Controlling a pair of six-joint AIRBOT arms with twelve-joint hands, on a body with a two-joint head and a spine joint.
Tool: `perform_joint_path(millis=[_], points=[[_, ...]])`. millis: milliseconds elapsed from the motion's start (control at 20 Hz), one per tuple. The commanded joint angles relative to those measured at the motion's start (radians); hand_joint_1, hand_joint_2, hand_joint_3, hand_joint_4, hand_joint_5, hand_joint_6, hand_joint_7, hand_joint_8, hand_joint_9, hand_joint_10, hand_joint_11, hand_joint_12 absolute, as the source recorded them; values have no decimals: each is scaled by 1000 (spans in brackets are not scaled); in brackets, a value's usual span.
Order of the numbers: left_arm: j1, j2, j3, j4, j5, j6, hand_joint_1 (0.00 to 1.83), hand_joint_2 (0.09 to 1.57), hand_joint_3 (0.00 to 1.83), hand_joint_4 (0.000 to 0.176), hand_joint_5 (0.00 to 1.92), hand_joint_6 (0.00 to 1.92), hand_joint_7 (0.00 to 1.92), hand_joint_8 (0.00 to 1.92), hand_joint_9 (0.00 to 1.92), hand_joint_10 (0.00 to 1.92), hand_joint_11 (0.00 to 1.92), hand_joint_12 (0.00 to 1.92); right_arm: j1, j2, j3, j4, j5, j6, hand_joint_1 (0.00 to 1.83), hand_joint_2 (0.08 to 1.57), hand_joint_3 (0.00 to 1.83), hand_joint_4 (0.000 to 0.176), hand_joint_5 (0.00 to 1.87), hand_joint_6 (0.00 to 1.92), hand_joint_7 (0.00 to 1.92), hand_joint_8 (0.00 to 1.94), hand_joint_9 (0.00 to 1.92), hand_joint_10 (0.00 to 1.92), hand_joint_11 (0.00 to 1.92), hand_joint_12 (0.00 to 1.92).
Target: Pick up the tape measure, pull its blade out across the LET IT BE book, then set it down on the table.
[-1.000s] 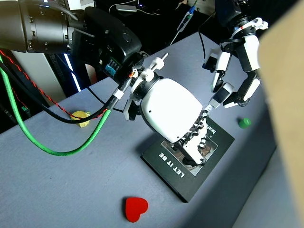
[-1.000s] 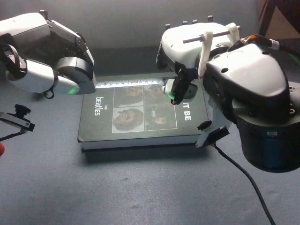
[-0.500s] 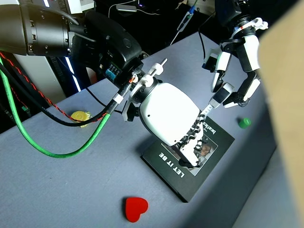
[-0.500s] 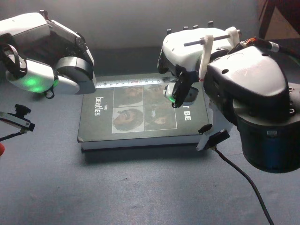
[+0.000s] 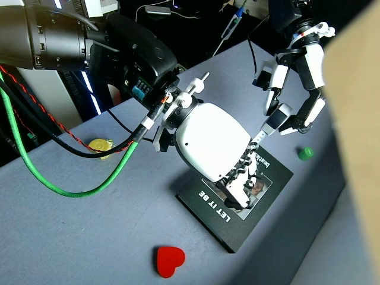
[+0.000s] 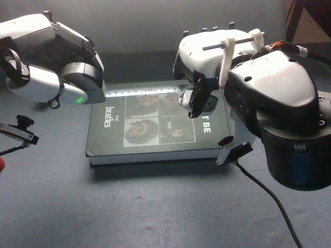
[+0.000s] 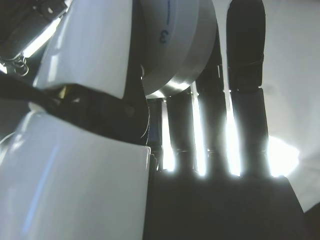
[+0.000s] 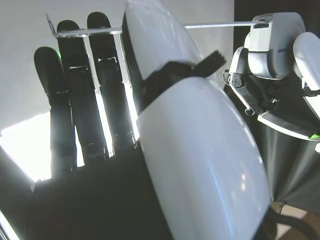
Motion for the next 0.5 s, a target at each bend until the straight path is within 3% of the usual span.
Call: perform_joint_path(millis=[0,450], points=[[-7,0,0,-10,-124,-12,1385,1078,0,0,919,994,1159,557,1030,1081,937,958,6,3,2,-88,20,6,1089,1171,2,0,744,17,900,15,816,112,341,1217],[-6,0,1,-10,-124,-12,1385,1077,0,0,921,987,1156,566,1033,1078,943,954,7,3,2,-90,18,15,1093,1170,1,0,736,10,915,17,823,112,340,1207]])
